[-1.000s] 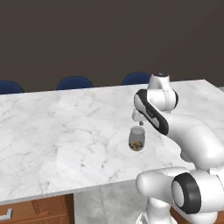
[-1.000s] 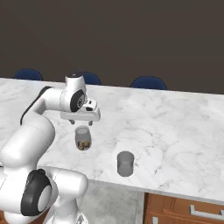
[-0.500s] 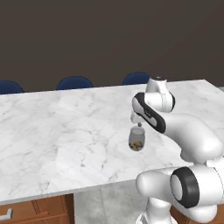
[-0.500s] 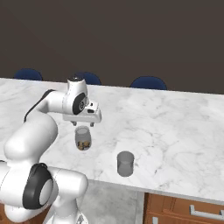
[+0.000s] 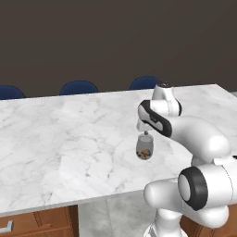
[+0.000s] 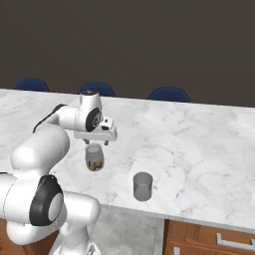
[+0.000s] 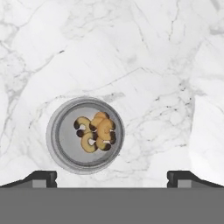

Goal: Pick the jar and glass cup and place them in the sink. Then turn on the water.

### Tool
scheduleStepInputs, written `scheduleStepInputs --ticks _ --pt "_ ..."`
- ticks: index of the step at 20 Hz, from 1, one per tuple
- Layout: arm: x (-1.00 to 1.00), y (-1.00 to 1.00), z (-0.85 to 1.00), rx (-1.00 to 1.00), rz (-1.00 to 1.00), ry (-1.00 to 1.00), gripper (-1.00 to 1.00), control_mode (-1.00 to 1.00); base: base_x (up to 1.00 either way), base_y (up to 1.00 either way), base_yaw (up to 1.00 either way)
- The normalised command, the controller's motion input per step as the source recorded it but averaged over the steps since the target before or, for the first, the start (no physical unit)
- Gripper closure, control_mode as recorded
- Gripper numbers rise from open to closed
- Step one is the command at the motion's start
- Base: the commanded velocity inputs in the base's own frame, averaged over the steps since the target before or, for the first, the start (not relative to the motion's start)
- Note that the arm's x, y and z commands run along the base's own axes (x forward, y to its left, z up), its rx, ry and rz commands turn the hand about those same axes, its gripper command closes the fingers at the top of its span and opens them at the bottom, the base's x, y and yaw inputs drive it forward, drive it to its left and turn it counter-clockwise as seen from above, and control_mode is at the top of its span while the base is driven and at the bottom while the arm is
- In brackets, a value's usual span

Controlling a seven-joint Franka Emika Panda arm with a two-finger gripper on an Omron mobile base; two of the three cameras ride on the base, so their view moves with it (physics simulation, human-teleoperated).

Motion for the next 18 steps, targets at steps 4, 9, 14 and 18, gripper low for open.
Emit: scheduleStepInputs --ticks 4,9,14,18 --pt "0.05 0.00 -0.14 0.00 0.00 0.00 -1.00 -1.00 0.00 0.00 0.00" --pt "0.05 0.00 -0.16 0.00 0.00 0.00 -1.00 -1.00 0.00 0.00 0.00" --pt "0.07 0.00 -0.17 0.00 0.00 0.00 -1.00 -1.00 0.00 0.00 0.00" --pt "0.07 0.00 -0.16 0.00 0.00 0.00 -1.00 -1.00 0.00 0.00 0.00"
